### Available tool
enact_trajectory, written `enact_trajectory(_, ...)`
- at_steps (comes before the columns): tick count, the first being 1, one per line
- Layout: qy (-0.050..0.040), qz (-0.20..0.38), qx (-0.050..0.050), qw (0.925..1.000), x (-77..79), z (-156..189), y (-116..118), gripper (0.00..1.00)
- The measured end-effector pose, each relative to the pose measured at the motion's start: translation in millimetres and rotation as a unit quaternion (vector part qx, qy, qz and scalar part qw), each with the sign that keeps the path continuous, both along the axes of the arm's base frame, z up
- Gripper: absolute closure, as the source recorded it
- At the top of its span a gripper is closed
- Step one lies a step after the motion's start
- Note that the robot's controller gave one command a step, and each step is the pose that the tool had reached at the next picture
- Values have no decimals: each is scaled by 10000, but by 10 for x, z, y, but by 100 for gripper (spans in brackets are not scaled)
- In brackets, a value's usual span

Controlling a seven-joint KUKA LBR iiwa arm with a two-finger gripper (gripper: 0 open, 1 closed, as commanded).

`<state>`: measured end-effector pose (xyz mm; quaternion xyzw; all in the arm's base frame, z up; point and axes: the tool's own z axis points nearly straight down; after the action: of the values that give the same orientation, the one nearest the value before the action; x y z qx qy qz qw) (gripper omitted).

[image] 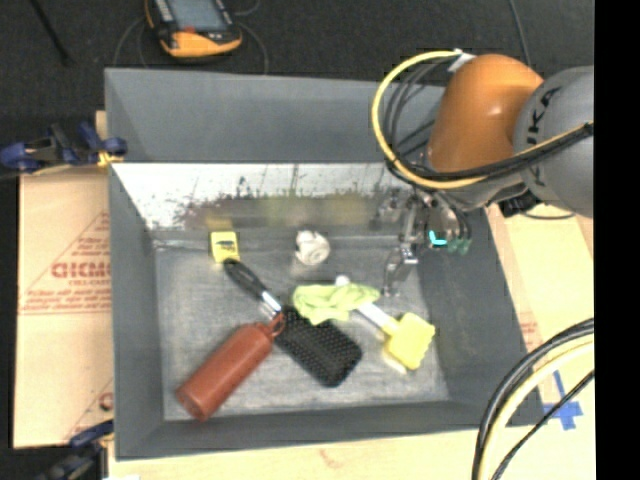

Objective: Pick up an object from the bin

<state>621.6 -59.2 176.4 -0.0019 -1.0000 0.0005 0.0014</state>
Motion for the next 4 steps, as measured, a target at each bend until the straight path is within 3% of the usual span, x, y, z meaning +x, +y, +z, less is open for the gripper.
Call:
enact_trajectory(1, -38, 4, -5, 10000, 18, 44, -1, 0)
enact_trajectory(2, -54, -270, 11, 9996, -263, -636, 228, 0)
enact_trajectory(3, -101, -322, -2, 9994, -315, -1083, 279, 0)
enact_trajectory(4, -31, -1095, 4, 9940, -327, -787, 278, 0)
